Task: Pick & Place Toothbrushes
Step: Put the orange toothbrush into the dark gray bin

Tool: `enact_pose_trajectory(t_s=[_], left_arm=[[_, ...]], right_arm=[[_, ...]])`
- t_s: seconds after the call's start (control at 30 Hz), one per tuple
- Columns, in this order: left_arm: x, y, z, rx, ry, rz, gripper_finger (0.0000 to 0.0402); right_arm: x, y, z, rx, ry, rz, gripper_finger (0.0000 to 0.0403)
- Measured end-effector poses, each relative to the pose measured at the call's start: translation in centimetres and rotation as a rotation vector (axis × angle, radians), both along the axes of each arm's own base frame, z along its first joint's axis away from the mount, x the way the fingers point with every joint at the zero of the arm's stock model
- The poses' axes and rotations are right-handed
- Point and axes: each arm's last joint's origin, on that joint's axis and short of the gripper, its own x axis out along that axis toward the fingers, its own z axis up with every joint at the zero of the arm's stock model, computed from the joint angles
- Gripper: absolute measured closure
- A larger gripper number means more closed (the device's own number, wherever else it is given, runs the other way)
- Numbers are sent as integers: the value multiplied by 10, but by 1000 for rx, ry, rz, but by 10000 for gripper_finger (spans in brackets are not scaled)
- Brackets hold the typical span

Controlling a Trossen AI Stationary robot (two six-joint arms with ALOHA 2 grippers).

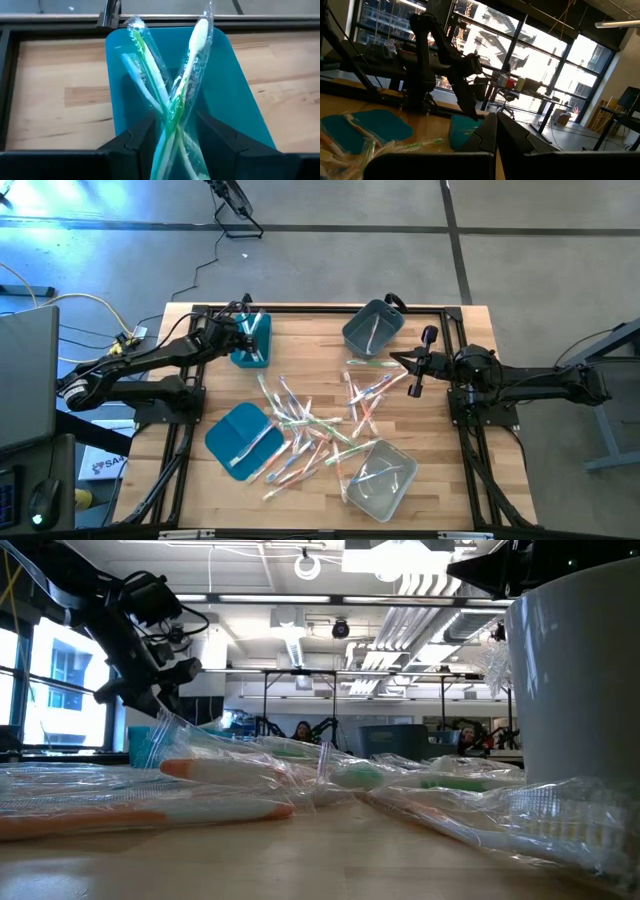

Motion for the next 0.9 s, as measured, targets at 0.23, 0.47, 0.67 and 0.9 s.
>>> enact_pose_trajectory(t_s=[0.23,0.47,0.67,0.9], left_arm=[[4,0,3,55,25,-66,266],[13,-13,14,139,-6,-185,266],[14,-27,25,191,-41,-249,266],[11,-44,38,258,-93,-336,266]], right_arm=[[0,0,0,0,0,0,400],[0,0,-1,2,12,0,400],[0,0,-3,11,26,1,400],[0,0,-3,54,18,8,400]])
